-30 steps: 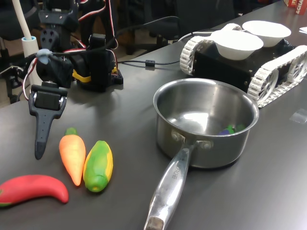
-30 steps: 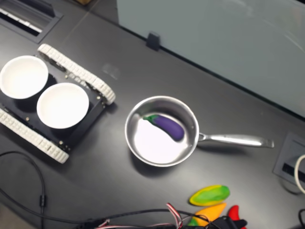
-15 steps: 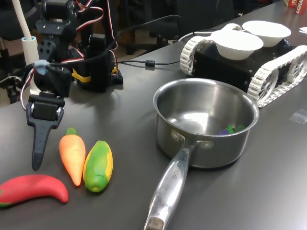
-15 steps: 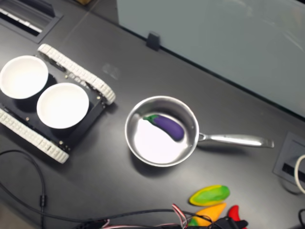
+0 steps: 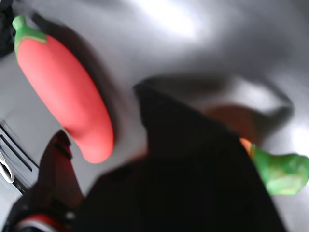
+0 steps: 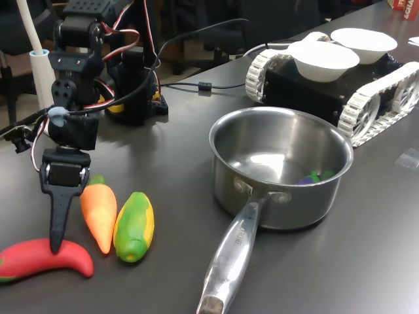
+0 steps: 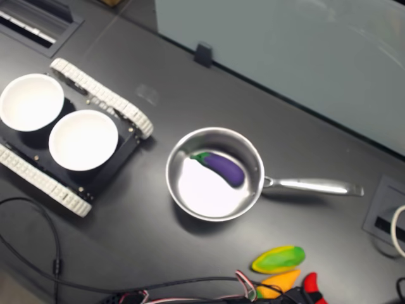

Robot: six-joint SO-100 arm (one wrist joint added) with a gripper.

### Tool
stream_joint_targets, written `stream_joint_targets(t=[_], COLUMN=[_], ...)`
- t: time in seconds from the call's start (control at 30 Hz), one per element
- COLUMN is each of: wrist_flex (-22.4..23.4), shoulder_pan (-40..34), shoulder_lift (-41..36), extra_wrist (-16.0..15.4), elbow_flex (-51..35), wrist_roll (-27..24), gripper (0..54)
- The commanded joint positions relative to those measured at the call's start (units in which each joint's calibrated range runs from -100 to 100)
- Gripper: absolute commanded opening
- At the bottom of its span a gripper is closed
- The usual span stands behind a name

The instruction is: Pick up the chilli and place them in the pan

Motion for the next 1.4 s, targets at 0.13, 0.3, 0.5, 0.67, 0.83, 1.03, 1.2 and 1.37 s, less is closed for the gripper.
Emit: stream_joint_targets(t=[0.13,0.3,0.5,0.67,0.83,1.03,1.2,1.37], wrist_flex=[-1.4,-1.4,-1.3,0.9,5.2,7.8,7.9,8.2], shoulder_pan=[1.2,2.2,2.0,0.8,0.2,-0.6,-0.7,-0.5], shoulder_lift=[0.9,2.5,4.8,5.7,5.9,6.5,8.0,10.6], extra_wrist=[1.4,1.4,1.4,1.4,1.2,1.1,1.1,1.1], elbow_flex=[-8.4,-11.2,-12.9,-12.9,-15.0,-16.8,-18.0,-20.7], wrist_roll=[-0.7,-0.7,-0.4,0.0,-0.5,-1.4,-1.6,-1.6], gripper=[26.7,26.7,25.6,24.0,23.2,22.4,23.5,25.6])
